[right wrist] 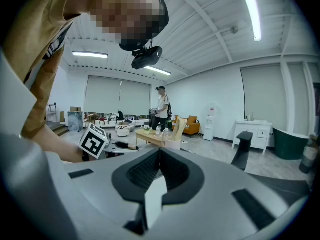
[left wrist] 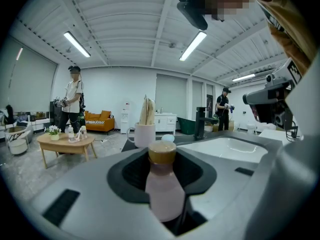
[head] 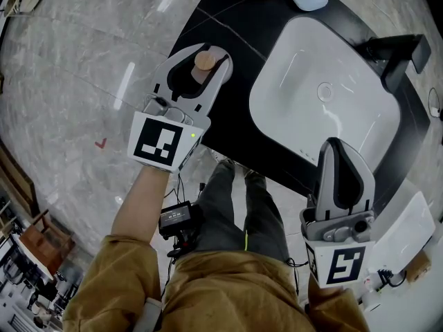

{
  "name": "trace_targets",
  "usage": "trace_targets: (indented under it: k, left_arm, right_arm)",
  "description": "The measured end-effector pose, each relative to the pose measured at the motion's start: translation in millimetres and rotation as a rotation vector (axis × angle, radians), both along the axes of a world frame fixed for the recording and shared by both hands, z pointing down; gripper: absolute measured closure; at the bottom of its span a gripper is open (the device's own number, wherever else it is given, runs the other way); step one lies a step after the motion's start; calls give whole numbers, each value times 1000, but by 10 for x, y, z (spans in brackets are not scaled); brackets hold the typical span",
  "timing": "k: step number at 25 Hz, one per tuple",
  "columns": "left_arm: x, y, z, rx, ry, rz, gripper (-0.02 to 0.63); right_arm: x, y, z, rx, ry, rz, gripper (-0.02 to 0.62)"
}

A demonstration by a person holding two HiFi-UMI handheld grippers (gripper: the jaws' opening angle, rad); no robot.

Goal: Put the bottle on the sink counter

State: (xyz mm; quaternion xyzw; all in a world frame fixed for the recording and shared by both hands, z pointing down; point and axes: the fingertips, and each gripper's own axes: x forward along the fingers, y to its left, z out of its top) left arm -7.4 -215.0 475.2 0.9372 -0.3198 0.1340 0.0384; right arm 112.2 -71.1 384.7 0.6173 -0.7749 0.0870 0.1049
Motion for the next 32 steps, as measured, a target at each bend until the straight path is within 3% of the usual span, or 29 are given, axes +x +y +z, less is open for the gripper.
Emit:
trace_targets:
  k: [32]
  left_arm:
    - [53, -33, -11, 56, 17, 31, 474]
  right_arm:
    - [-9, 5, 72, -4, -18, 9, 591]
